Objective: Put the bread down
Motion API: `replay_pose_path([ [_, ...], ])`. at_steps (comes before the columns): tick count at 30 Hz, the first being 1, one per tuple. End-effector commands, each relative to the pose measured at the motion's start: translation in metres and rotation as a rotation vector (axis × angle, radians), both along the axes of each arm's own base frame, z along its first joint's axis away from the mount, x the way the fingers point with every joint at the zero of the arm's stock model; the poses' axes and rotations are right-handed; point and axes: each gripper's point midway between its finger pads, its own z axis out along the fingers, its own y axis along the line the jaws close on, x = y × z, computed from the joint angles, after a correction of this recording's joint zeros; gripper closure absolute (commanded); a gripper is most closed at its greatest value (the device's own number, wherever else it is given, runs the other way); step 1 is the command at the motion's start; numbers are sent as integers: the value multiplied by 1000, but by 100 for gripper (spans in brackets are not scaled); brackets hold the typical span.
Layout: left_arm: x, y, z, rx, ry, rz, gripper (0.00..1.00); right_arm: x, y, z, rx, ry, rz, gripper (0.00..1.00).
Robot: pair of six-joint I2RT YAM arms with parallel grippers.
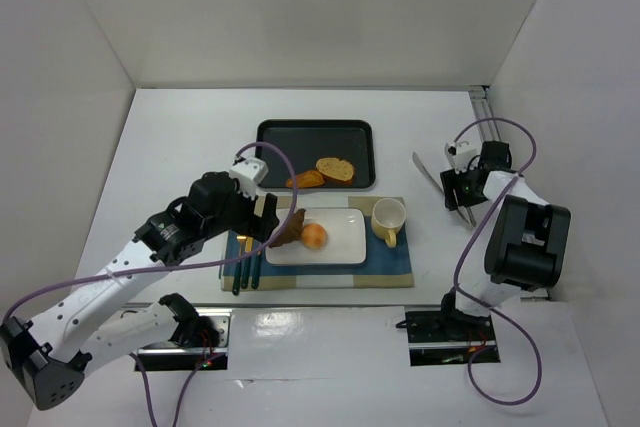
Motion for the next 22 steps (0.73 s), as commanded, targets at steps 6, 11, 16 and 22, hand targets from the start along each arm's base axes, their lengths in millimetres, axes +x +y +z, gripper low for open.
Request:
replay_pose_path([
  [6, 3, -14, -16, 2, 52, -46, 0, -8, -9, 9, 54, -9, 7, 22],
  [11, 4, -15, -21, 14, 69, -46, 0, -22, -18, 43, 53, -93, 21, 0],
  [16, 7, -17, -26, 26, 85, -46, 0, -30, -12, 98, 43, -209, 49, 0],
  [22, 10, -28, -36, 33, 136, -77, 1, -36, 34, 189, 132, -504, 142, 0],
])
